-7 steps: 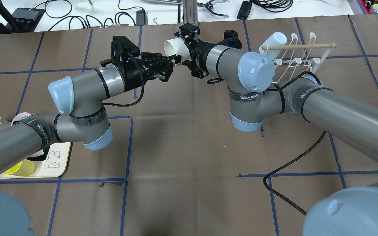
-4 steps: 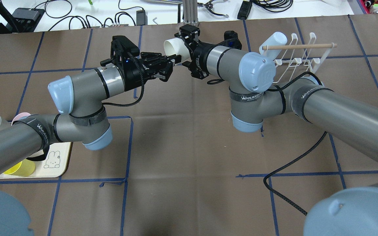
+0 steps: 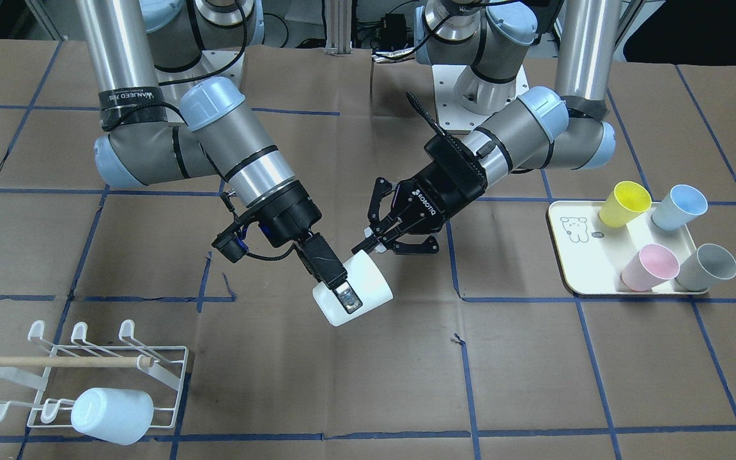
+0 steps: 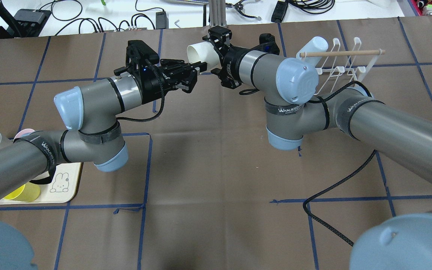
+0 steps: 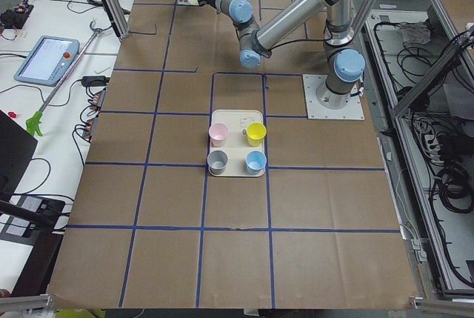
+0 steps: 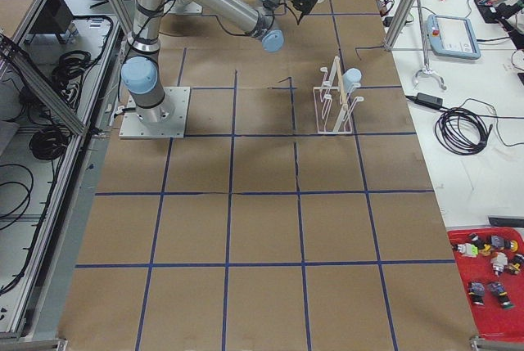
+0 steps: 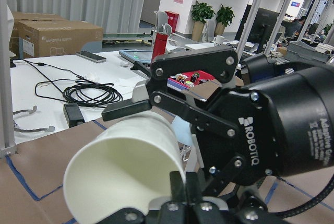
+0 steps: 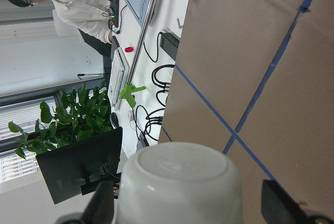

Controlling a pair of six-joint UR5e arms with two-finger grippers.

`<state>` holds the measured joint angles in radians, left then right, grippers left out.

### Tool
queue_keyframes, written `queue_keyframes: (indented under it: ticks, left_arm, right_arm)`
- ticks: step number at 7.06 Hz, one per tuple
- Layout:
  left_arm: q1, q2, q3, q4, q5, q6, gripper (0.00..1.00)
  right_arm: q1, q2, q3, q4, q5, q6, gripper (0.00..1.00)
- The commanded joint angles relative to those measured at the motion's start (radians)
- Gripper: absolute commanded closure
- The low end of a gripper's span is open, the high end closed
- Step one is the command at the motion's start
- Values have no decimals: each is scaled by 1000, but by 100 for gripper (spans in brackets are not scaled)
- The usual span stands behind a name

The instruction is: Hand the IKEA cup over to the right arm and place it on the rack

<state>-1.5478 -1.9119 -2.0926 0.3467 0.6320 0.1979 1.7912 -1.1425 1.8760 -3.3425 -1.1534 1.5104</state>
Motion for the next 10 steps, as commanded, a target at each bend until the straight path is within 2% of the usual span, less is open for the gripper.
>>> queue_keyframes:
  ticks: [1,2,3,5,6,7,9,10]
  left_arm:
    - [0,1,-1,0,0,0,92]
    - [-2,1,-3,0,-2,0,92]
    - [-2,2,-3,0,-2,0,92]
    - [-2,5,-3,0,-2,-3,91]
    - [0,5,0,0,0,-8,80]
    - [0,5,8,0,9,-30,60]
    - [5,-4,9,24,12,-40,15]
    - [6,-6,9,38,14,-41,2]
  right_arm:
    - [2,1,0,0,1,7,14]
    - [2,1,-1,0,4,5,31]
    - [2,0,-1,0,6,4,42]
    - [2,0,-1,0,6,4,53]
    - [2,0,-3,0,6,5,55]
    - [2,-2,-3,0,6,5,56]
    - [2,-3,-3,0,6,5,57]
    - [-1,-3,-3,0,6,5,57]
